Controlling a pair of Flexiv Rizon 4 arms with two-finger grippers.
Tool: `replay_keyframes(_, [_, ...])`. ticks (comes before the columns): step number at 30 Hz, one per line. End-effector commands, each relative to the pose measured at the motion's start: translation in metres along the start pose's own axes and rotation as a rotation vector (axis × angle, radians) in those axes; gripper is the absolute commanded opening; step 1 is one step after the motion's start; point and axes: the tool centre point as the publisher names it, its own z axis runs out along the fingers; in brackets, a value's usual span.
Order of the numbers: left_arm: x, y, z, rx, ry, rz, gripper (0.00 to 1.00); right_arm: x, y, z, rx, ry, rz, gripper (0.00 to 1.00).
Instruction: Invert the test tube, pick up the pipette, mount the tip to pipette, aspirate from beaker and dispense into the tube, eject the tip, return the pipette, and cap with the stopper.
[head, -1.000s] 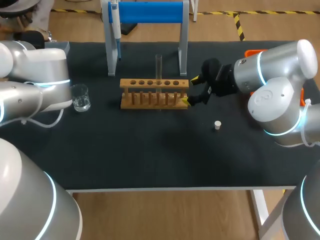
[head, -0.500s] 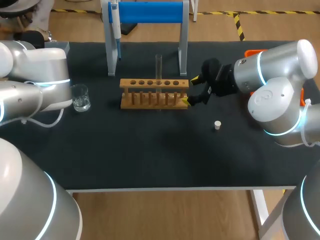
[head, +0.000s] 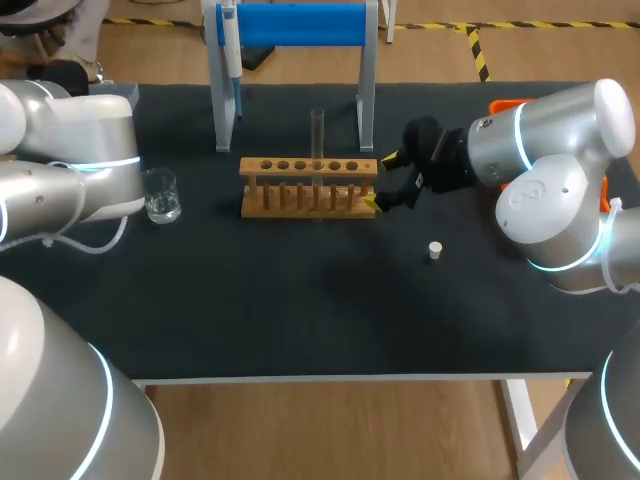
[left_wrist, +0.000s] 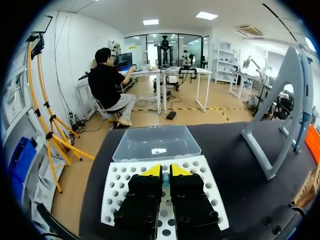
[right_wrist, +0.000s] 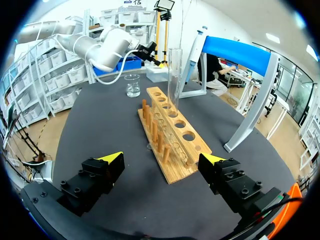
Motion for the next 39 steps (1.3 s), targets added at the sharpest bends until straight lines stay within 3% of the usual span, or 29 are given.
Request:
replay_keyframes(1, [-0.001,-0.002,-0.001,0.006,-0.005,0.002,0.0,0.0,0.0,0.0,0.002,0.001,0.0,1.0])
replay_keyframes(39, [0.001,-0.057,-0.043,0.095,-0.078,0.063,0.0,0.0,0.0,0.0,0.002,0.001,0.0,1.0])
